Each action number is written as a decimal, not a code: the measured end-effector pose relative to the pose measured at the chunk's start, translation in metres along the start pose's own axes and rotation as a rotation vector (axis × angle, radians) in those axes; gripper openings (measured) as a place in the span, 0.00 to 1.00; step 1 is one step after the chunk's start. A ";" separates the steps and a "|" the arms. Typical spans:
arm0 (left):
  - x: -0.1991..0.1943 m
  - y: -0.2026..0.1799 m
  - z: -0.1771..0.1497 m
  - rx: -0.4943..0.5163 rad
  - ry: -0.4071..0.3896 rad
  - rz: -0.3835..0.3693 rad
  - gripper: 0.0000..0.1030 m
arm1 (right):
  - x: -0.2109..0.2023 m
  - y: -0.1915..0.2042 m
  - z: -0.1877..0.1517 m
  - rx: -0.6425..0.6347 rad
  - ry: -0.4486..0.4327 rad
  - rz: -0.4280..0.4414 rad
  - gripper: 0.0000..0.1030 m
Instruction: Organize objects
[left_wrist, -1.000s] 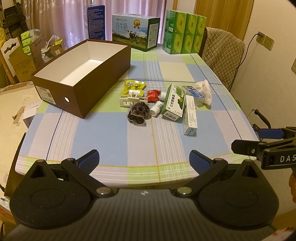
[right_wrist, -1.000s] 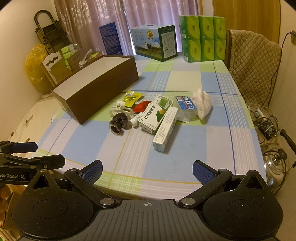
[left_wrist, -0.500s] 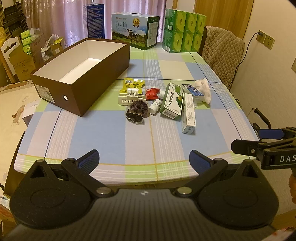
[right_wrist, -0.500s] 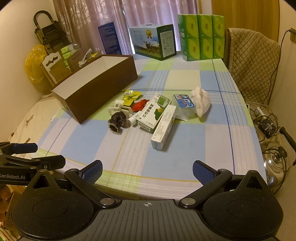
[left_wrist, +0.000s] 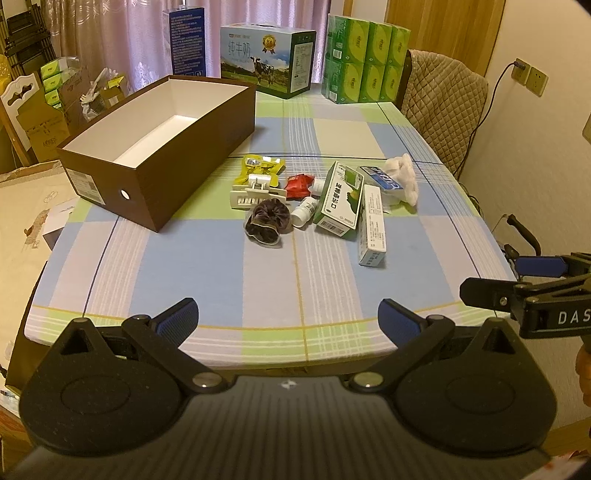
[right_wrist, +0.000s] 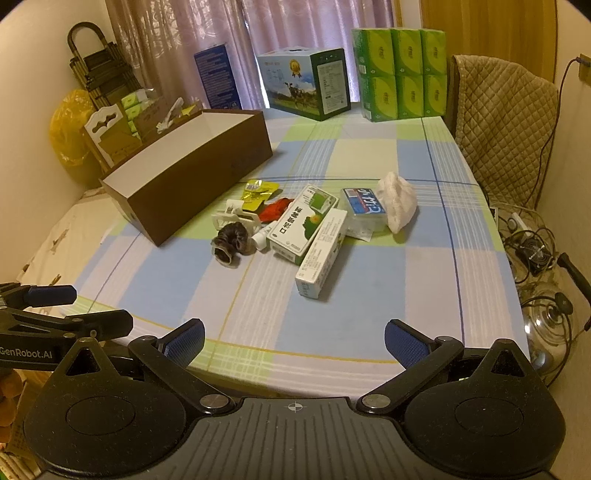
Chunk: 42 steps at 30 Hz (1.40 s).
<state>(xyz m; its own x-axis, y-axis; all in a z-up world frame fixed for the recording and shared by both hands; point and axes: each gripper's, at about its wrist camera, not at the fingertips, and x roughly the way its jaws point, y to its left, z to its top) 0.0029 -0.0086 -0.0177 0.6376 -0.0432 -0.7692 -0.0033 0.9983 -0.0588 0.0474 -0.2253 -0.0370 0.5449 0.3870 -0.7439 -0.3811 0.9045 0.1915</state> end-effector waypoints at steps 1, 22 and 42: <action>0.000 0.000 0.000 0.001 0.000 0.000 0.99 | 0.000 0.001 0.000 0.000 0.000 0.001 0.98; 0.010 -0.024 0.003 0.011 0.050 0.017 0.99 | 0.008 -0.022 0.001 0.006 0.034 0.027 0.98; 0.050 -0.012 0.019 0.042 0.093 0.022 0.99 | 0.029 -0.040 0.007 0.066 0.039 -0.006 0.98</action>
<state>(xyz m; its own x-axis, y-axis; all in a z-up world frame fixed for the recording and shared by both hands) 0.0495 -0.0221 -0.0432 0.5635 -0.0227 -0.8258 0.0170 0.9997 -0.0159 0.0836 -0.2491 -0.0619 0.5165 0.3757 -0.7694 -0.3275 0.9169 0.2279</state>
